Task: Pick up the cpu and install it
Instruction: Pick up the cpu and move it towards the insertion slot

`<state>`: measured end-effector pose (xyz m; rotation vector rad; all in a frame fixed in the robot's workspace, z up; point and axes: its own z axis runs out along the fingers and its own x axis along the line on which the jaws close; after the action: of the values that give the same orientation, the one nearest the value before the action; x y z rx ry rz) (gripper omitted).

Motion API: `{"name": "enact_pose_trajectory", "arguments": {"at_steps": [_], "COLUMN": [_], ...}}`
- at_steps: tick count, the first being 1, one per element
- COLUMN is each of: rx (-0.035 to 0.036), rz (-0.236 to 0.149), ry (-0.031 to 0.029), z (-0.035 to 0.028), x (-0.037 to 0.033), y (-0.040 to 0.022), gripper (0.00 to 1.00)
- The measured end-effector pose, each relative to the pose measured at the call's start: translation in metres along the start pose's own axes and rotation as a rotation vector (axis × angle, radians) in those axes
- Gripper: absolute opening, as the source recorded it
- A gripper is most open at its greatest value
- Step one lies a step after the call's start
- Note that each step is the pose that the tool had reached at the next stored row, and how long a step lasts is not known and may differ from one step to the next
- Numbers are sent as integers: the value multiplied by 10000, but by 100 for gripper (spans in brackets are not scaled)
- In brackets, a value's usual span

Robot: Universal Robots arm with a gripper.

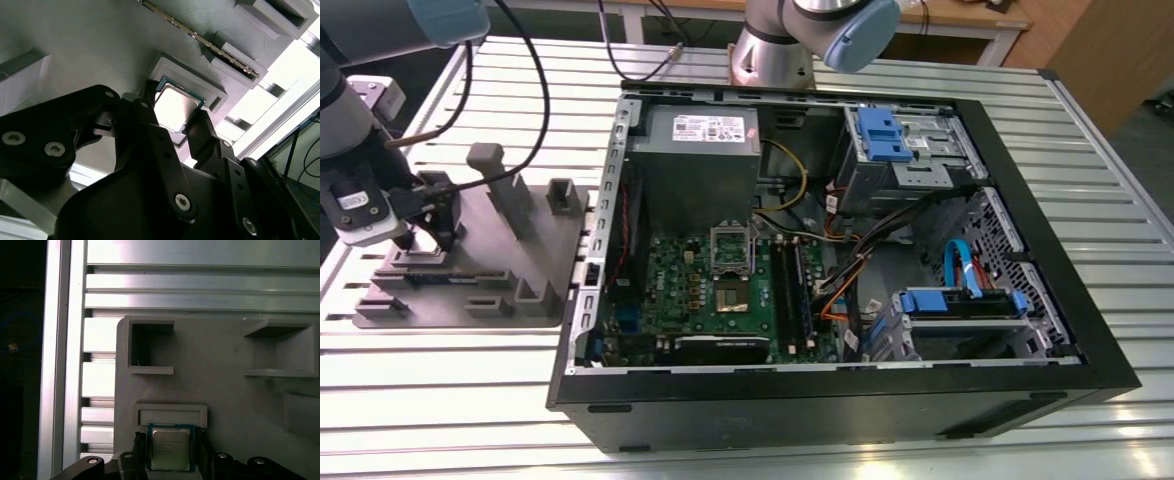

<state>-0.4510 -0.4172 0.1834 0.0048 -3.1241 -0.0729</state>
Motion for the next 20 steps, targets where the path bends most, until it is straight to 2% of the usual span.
{"name": "enact_pose_trajectory", "arguments": {"at_steps": [6, 9, 13, 20], "rx": [0, 0, 0, -4], "rz": [0, 0, 0, 0], "ry": [0, 0, 0, -1], "z": [-7, -7, -15, -98], "x": [0, 0, 0, 2], "y": [0, 0, 1, 5], "gripper": [52, 47, 47, 47]}}
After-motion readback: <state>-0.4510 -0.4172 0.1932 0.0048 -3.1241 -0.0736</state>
